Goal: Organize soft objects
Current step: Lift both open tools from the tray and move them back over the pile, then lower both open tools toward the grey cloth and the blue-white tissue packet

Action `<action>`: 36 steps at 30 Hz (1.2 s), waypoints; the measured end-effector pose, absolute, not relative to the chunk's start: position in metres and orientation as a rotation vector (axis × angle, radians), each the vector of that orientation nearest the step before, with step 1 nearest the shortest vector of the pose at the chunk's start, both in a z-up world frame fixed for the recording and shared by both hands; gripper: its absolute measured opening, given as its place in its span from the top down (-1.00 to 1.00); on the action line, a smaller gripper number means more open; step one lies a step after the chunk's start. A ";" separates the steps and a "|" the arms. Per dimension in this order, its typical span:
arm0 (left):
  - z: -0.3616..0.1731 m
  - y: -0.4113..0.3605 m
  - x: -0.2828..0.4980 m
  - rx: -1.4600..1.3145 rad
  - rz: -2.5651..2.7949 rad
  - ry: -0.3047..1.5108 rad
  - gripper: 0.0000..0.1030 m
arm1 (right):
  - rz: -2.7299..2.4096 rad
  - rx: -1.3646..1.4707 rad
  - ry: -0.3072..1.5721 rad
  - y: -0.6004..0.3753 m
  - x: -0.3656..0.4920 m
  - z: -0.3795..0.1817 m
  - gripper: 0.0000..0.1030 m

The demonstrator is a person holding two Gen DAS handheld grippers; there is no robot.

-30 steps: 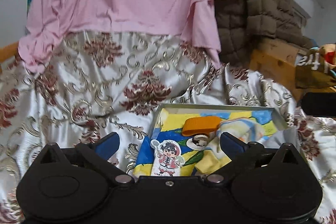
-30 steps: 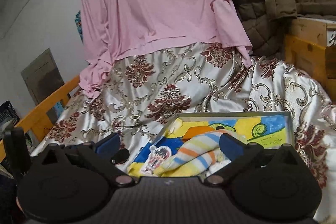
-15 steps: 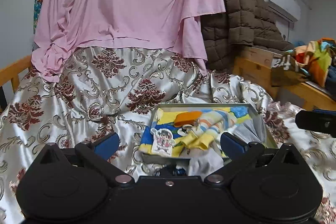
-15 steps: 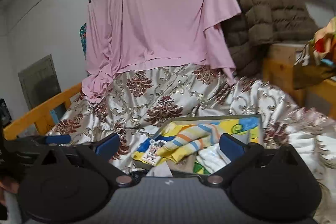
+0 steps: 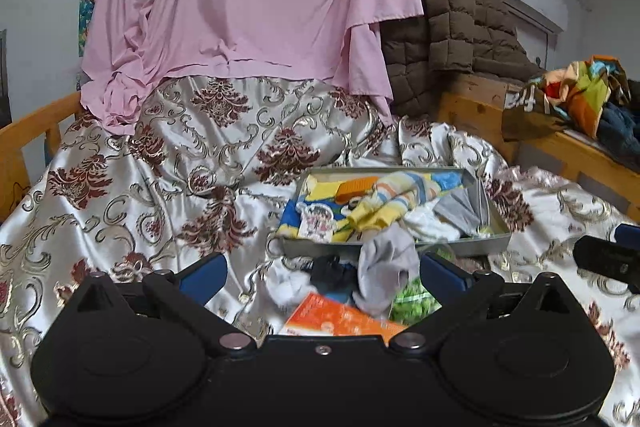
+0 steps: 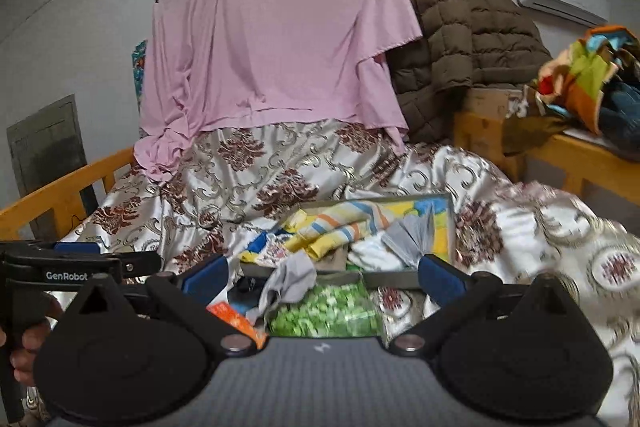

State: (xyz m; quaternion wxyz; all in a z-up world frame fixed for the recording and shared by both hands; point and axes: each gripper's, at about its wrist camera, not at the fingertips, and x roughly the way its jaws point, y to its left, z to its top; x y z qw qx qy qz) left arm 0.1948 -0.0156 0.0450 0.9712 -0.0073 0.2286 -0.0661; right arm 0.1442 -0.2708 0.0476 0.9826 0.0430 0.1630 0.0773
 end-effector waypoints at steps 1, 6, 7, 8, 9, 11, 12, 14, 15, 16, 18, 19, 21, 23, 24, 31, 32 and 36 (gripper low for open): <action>0.044 -0.015 0.193 -0.010 -0.134 0.464 -0.98 | 0.148 0.089 0.327 -0.272 0.140 0.045 -1.00; 0.032 -0.012 0.183 0.010 -0.127 0.483 -0.98 | 0.107 0.070 0.342 -0.272 0.126 0.030 -1.00; 0.029 -0.011 0.182 0.012 -0.126 0.490 -0.98 | 0.102 0.067 0.348 -0.271 0.125 0.026 -1.00; 0.026 -0.011 0.180 0.014 -0.124 0.497 -0.98 | 0.098 0.064 0.355 -0.271 0.123 0.023 -1.00; 0.023 -0.010 0.178 0.016 -0.122 0.502 -0.98 | 0.090 0.062 0.363 -0.272 0.121 0.018 -1.00; 0.015 -0.010 0.175 0.030 -0.122 0.517 -0.98 | 0.078 0.065 0.377 -0.274 0.118 0.010 -1.00; 0.011 -0.010 0.173 0.037 -0.122 0.525 -0.98 | 0.072 0.066 0.385 -0.274 0.117 0.006 -1.00; 0.003 -0.011 0.171 0.051 -0.123 0.539 -0.98 | 0.068 0.073 0.396 -0.276 0.116 0.001 -1.00; -0.001 -0.012 0.169 0.056 -0.123 0.546 -0.98 | 0.073 0.081 0.404 -0.278 0.116 -0.002 -1.00; -0.004 -0.012 0.168 0.060 -0.125 0.554 -0.98 | 0.079 0.088 0.411 -0.279 0.116 -0.004 -1.00; -0.010 -0.013 0.165 0.066 -0.132 0.566 -0.98 | 0.085 0.094 0.429 -0.281 0.117 -0.009 -1.00; -0.013 -0.014 0.164 0.069 -0.136 0.570 -0.98 | 0.083 0.094 0.440 -0.281 0.117 -0.012 -1.00; -0.018 -0.016 0.163 0.083 -0.147 0.580 -0.98 | 0.080 0.095 0.459 -0.281 0.118 -0.018 -1.00; -0.022 -0.018 0.161 0.099 -0.157 0.586 -0.98 | 0.083 0.078 0.482 -0.278 0.119 -0.022 -1.00; -0.025 -0.020 0.161 0.108 -0.161 0.589 -0.98 | 0.083 0.068 0.491 -0.276 0.120 -0.025 -1.00; -0.043 -0.025 0.158 0.149 -0.180 0.632 -0.98 | 0.093 0.057 0.578 -0.271 0.128 -0.038 -1.00; -0.044 -0.025 0.158 0.149 -0.180 0.638 -0.98 | 0.094 0.060 0.592 -0.271 0.130 -0.040 -1.00; -0.048 -0.025 0.161 0.149 -0.180 0.655 -0.98 | 0.096 0.055 0.628 -0.271 0.135 -0.047 -1.00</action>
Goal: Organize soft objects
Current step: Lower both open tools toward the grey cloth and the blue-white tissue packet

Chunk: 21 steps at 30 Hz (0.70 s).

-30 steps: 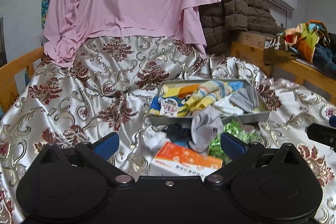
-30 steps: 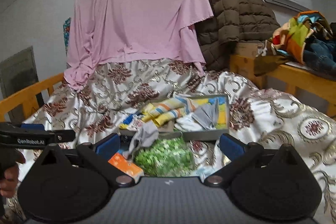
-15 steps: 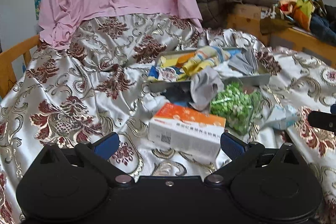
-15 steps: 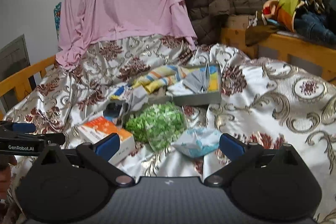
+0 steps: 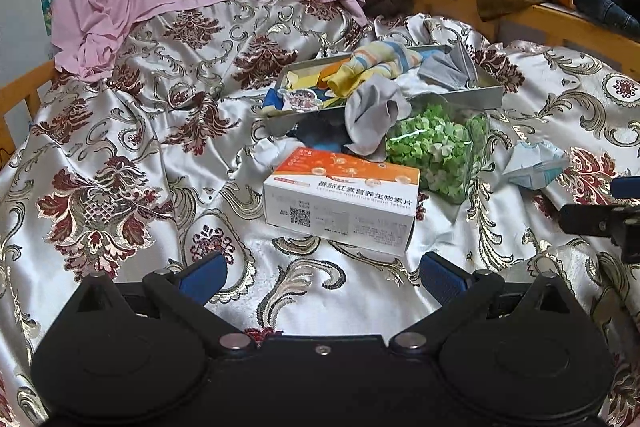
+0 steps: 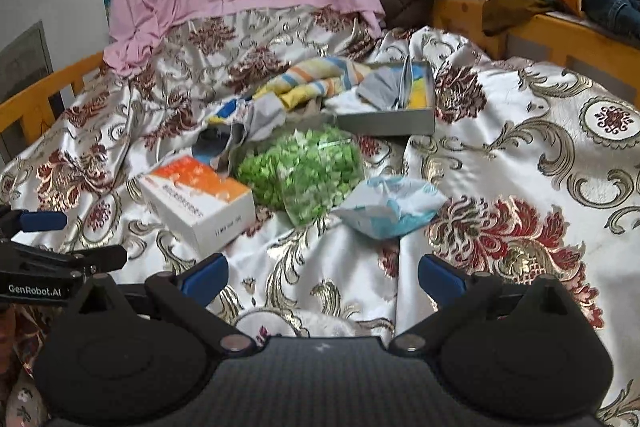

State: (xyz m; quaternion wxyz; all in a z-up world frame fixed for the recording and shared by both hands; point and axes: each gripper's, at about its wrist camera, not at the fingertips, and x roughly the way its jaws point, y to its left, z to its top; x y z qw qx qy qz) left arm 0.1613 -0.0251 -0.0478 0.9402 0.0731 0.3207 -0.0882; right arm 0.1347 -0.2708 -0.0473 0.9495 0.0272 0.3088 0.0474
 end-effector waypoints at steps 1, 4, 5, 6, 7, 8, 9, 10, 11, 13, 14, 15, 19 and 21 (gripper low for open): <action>-0.048 -0.026 0.162 0.150 -0.180 0.657 -0.98 | 0.098 0.053 0.634 -0.271 0.136 -0.049 -1.00; -0.048 -0.028 0.165 0.159 -0.183 0.660 -0.98 | 0.110 0.055 0.646 -0.270 0.138 -0.051 -1.00; -0.048 -0.028 0.167 0.160 -0.183 0.660 -0.98 | 0.112 0.054 0.648 -0.269 0.139 -0.052 -1.00; -0.047 -0.028 0.169 0.159 -0.183 0.662 -0.98 | 0.112 0.051 0.647 -0.268 0.141 -0.053 -1.00; -0.047 -0.029 0.171 0.157 -0.183 0.662 -0.98 | 0.111 0.048 0.646 -0.268 0.142 -0.053 -1.00; -0.046 -0.029 0.172 0.155 -0.183 0.661 -0.98 | 0.110 0.044 0.644 -0.267 0.143 -0.054 -1.00; -0.045 -0.029 0.174 0.152 -0.183 0.660 -0.98 | 0.109 0.040 0.643 -0.267 0.144 -0.054 -1.00; -0.045 -0.030 0.177 0.150 -0.184 0.660 -0.98 | 0.108 0.037 0.642 -0.267 0.145 -0.054 -1.00; -0.045 -0.030 0.179 0.149 -0.186 0.661 -0.98 | 0.107 0.034 0.640 -0.266 0.146 -0.055 -1.00; -0.044 -0.032 0.182 0.151 -0.195 0.664 -0.98 | 0.107 0.031 0.636 -0.266 0.147 -0.055 -1.00; -0.044 -0.033 0.183 0.153 -0.201 0.668 -0.98 | 0.108 0.032 0.635 -0.266 0.147 -0.055 -1.00; -0.045 -0.034 0.185 0.155 -0.207 0.672 -0.98 | 0.108 0.034 0.635 -0.266 0.147 -0.055 -1.00; -0.046 -0.037 0.189 0.161 -0.223 0.679 -0.98 | 0.115 0.032 0.629 -0.266 0.149 -0.054 -1.00; -0.044 -0.039 0.193 0.169 -0.231 0.674 -0.98 | 0.115 0.024 0.626 -0.266 0.149 -0.054 -1.00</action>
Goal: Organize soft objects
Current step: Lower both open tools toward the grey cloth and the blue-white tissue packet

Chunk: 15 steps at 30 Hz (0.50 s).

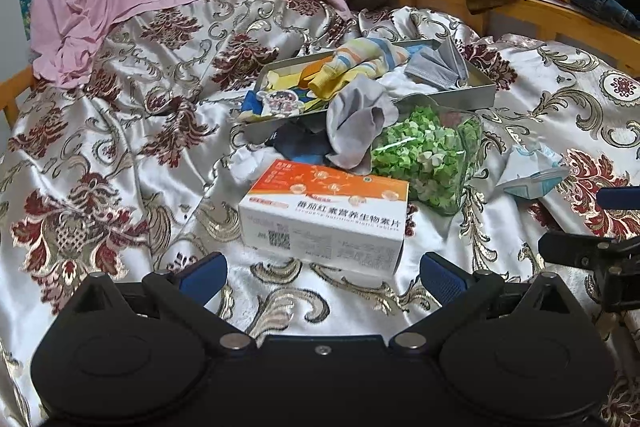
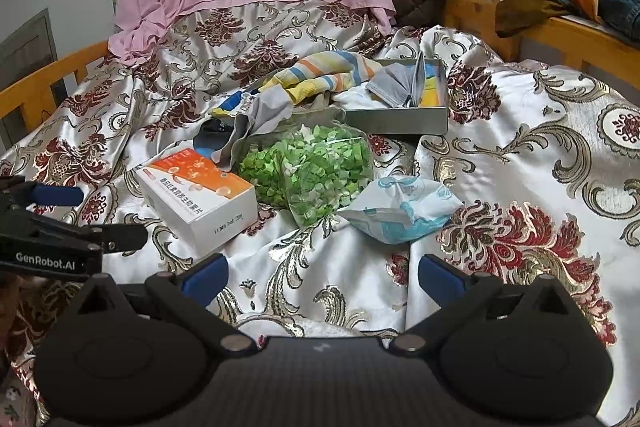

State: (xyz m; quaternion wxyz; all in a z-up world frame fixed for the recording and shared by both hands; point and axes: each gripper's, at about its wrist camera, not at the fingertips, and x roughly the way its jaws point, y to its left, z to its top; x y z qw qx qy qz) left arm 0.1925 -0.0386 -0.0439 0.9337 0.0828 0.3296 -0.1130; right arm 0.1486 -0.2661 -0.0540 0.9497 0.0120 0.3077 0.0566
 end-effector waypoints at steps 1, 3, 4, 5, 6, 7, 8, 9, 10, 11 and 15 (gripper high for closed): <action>-0.043 -0.039 0.194 0.171 -0.236 0.671 -0.98 | 0.115 0.024 0.624 -0.266 0.149 -0.054 -1.00; -0.039 -0.041 0.198 0.178 -0.242 0.662 -0.98 | 0.112 0.029 0.618 -0.268 0.150 -0.053 -1.00; -0.038 -0.041 0.200 0.181 -0.244 0.657 -0.98 | 0.108 0.029 0.615 -0.268 0.150 -0.053 -1.00; -0.036 -0.042 0.202 0.185 -0.246 0.652 -0.98 | 0.104 0.025 0.608 -0.269 0.152 -0.052 -1.00; -0.034 -0.043 0.205 0.190 -0.248 0.645 -0.98 | 0.100 0.017 0.601 -0.269 0.153 -0.052 -1.00; -0.032 -0.044 0.207 0.196 -0.248 0.638 -0.98 | 0.095 0.006 0.593 -0.269 0.155 -0.051 -1.00; -0.031 -0.045 0.210 0.201 -0.247 0.631 -0.98 | 0.090 -0.009 0.584 -0.268 0.157 -0.051 -1.00; -0.028 -0.046 0.214 0.203 -0.248 0.626 -0.98 | 0.083 -0.024 0.575 -0.268 0.159 -0.051 -1.00; -0.027 -0.047 0.217 0.205 -0.248 0.622 -0.98 | 0.076 -0.038 0.565 -0.267 0.160 -0.050 -1.00; -0.025 -0.048 0.220 0.204 -0.247 0.618 -0.98 | 0.073 -0.047 0.557 -0.267 0.161 -0.051 -0.99; -0.022 -0.053 0.230 0.198 -0.252 0.608 -0.98 | 0.075 -0.052 0.538 -0.269 0.166 -0.051 -1.00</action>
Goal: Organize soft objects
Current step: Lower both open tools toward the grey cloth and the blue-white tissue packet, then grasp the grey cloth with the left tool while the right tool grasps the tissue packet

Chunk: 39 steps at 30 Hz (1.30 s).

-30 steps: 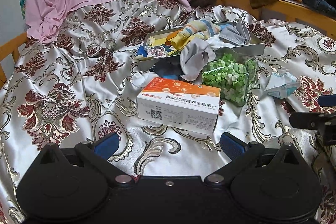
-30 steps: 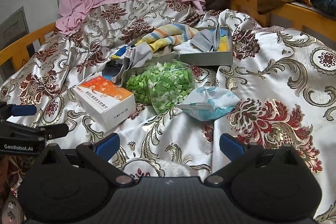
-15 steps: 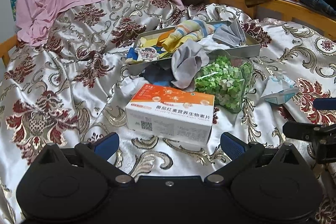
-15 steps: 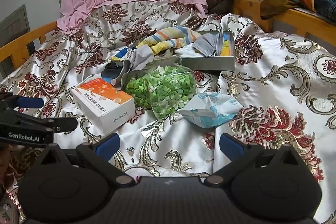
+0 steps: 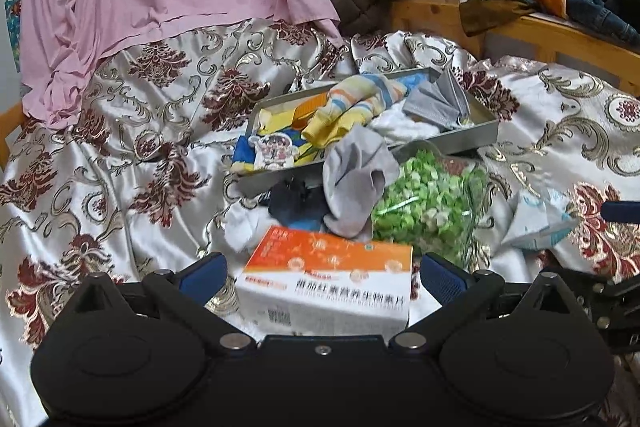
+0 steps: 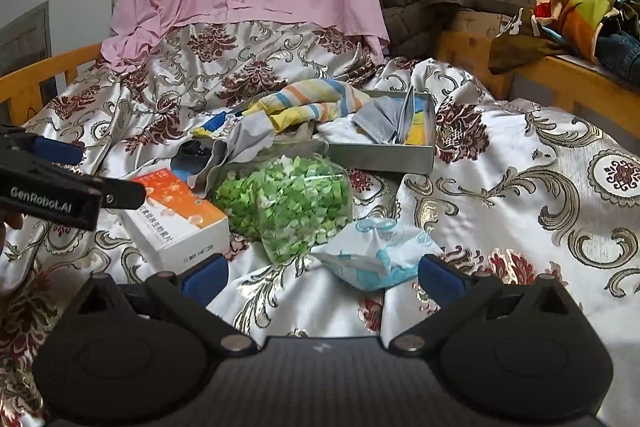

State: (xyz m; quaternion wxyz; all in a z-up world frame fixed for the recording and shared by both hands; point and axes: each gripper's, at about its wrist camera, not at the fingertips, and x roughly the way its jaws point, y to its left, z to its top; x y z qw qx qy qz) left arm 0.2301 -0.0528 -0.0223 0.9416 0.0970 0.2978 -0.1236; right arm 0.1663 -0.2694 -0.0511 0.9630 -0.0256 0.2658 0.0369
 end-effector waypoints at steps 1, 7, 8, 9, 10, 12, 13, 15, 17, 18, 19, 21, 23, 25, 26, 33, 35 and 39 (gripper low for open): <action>-0.022 -0.054 0.232 0.199 -0.253 0.605 -0.98 | 0.074 -0.051 0.535 -0.270 0.167 -0.051 -1.00; -0.022 -0.061 0.244 0.211 -0.270 0.594 -0.98 | 0.053 -0.048 0.521 -0.276 0.177 -0.053 -1.00; -0.022 -0.062 0.247 0.215 -0.277 0.594 -0.98 | 0.060 -0.038 0.523 -0.278 0.179 -0.053 -1.00; -0.022 -0.062 0.250 0.221 -0.286 0.593 -0.98 | 0.069 -0.029 0.526 -0.279 0.180 -0.054 -1.00; -0.022 -0.063 0.253 0.231 -0.292 0.591 -0.98 | 0.075 -0.027 0.528 -0.280 0.182 -0.054 -1.00; -0.021 -0.066 0.261 0.247 -0.303 0.589 -0.98 | 0.075 -0.048 0.521 -0.280 0.185 -0.053 -1.00; -0.021 -0.067 0.266 0.250 -0.311 0.591 -0.98 | 0.069 -0.065 0.518 -0.280 0.186 -0.054 -1.00; -0.021 -0.069 0.275 0.254 -0.324 0.594 -0.98 | 0.055 -0.084 0.518 -0.280 0.190 -0.056 -1.00; -0.022 -0.072 0.285 0.260 -0.334 0.598 -0.98 | 0.047 -0.088 0.529 -0.284 0.196 -0.059 -1.00; -0.022 -0.073 0.289 0.259 -0.341 0.602 -0.98 | 0.040 -0.086 0.535 -0.285 0.199 -0.060 -1.00; -0.023 -0.075 0.294 0.254 -0.345 0.608 -0.98 | 0.041 -0.083 0.541 -0.287 0.201 -0.062 -1.00; -0.025 -0.075 0.302 0.230 -0.352 0.623 -0.98 | 0.048 -0.078 0.551 -0.290 0.206 -0.065 -1.00; -0.027 -0.075 0.309 0.194 -0.352 0.629 -0.95 | 0.049 -0.082 0.558 -0.291 0.210 -0.069 -1.00; -0.030 -0.075 0.315 0.154 -0.353 0.640 -0.87 | 0.044 -0.090 0.565 -0.292 0.214 -0.073 -1.00; -0.032 -0.075 0.317 0.133 -0.354 0.644 -0.85 | 0.043 -0.091 0.568 -0.292 0.216 -0.074 -1.00; -0.044 -0.083 0.325 0.100 -0.335 0.654 -0.48 | 0.039 -0.106 0.589 -0.293 0.227 -0.084 -0.99; -0.045 -0.085 0.327 0.100 -0.328 0.660 -0.36 | 0.037 -0.102 0.594 -0.294 0.229 -0.087 -0.99; -0.047 -0.086 0.329 0.083 -0.326 0.662 -0.05 | 0.038 -0.095 0.591 -0.295 0.230 -0.089 -0.94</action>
